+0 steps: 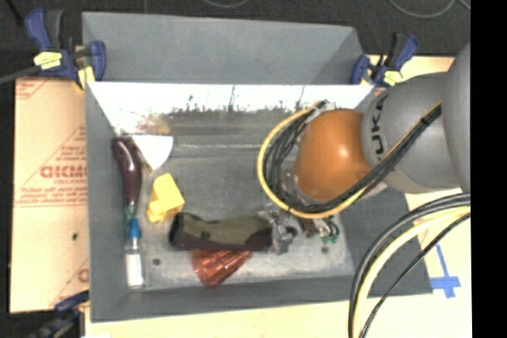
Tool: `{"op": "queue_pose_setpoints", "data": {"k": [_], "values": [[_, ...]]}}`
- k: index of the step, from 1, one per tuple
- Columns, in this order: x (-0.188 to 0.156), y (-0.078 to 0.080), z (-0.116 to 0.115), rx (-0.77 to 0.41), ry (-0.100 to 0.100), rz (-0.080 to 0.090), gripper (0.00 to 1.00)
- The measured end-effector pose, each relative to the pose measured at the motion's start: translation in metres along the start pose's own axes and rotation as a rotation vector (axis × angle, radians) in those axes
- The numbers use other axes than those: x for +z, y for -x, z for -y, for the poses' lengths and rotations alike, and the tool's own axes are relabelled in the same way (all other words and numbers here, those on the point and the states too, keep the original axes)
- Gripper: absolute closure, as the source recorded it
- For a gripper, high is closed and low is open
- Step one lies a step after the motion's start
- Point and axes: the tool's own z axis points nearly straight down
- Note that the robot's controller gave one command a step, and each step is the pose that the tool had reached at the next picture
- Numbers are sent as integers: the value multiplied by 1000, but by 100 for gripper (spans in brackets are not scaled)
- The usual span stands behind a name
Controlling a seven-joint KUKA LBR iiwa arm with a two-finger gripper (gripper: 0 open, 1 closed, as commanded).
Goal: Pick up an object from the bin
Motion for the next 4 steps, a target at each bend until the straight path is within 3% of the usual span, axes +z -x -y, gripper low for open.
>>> {"op": "queue_pose_setpoints", "data": {"k": [4], "values": [[0,0,0,0,0,0,100]]}}
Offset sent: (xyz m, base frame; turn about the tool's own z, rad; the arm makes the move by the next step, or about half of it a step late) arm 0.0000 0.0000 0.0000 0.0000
